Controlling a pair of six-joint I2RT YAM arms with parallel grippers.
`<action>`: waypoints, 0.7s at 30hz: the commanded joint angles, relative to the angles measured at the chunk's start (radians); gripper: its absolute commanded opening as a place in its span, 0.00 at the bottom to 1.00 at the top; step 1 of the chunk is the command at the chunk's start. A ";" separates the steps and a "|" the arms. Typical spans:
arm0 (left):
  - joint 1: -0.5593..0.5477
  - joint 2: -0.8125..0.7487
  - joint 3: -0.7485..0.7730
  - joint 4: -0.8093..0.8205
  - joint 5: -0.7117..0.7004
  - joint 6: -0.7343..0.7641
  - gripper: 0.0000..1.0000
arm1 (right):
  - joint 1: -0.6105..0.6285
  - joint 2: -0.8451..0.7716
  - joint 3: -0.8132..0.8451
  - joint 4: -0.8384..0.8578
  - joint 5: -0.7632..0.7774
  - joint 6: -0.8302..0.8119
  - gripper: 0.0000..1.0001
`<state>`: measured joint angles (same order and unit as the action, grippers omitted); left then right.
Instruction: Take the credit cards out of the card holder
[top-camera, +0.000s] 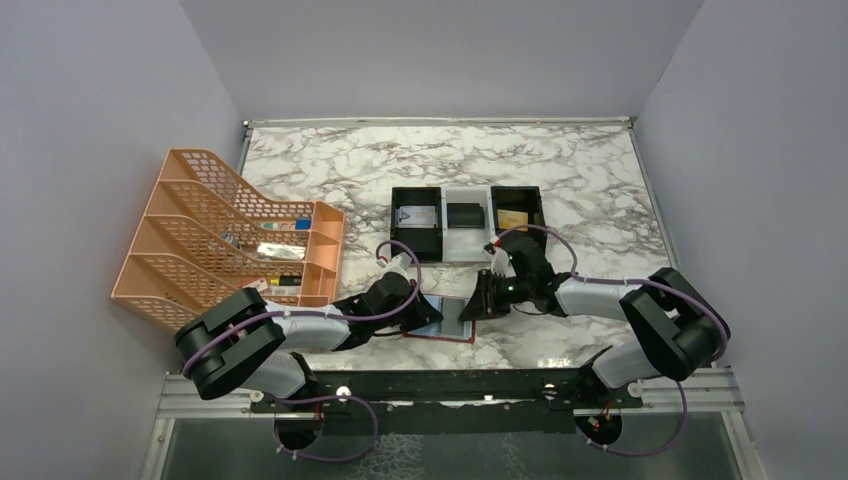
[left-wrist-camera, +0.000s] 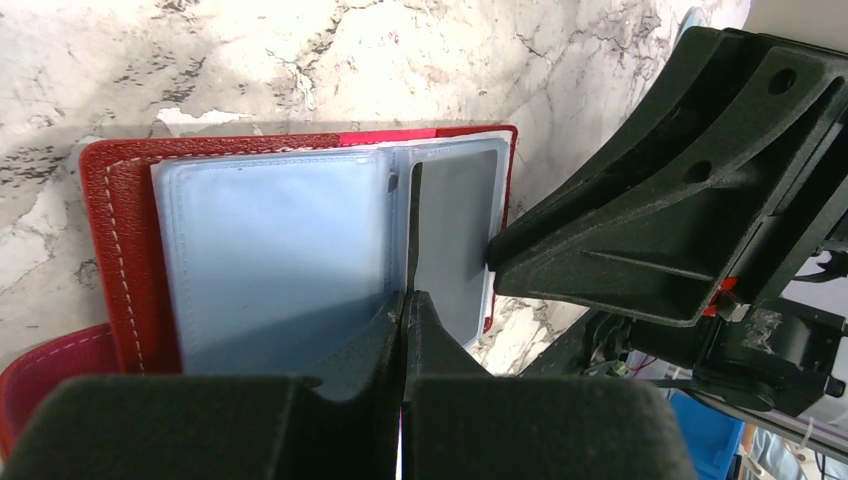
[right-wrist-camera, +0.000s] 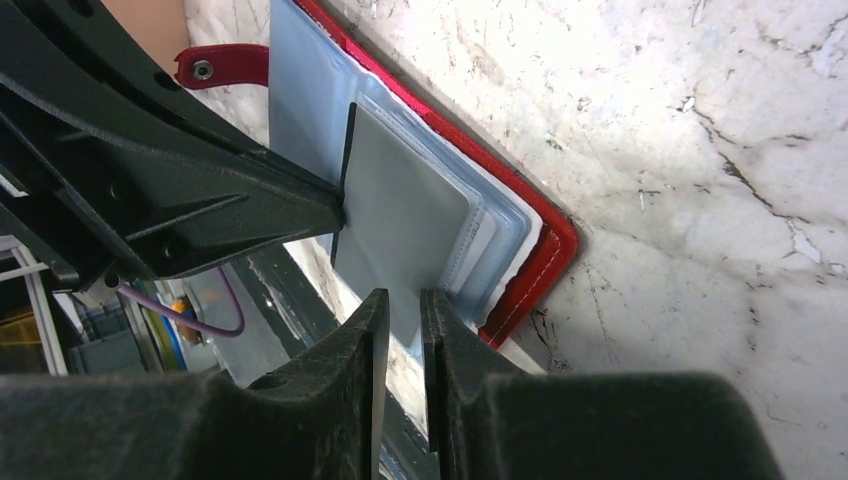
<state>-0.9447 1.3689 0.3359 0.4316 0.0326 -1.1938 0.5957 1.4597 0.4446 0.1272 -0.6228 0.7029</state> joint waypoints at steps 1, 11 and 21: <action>-0.002 -0.017 -0.007 0.006 -0.029 0.002 0.00 | 0.003 0.032 0.012 -0.069 0.126 -0.022 0.20; 0.015 -0.081 -0.043 -0.018 -0.049 -0.001 0.00 | 0.004 0.062 0.015 -0.088 0.167 -0.034 0.20; 0.034 -0.116 -0.052 -0.052 -0.052 0.006 0.00 | 0.004 0.075 0.026 -0.080 0.150 -0.038 0.20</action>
<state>-0.9176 1.2751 0.2932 0.4011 0.0109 -1.1938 0.5964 1.5021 0.4763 0.1081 -0.5655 0.7029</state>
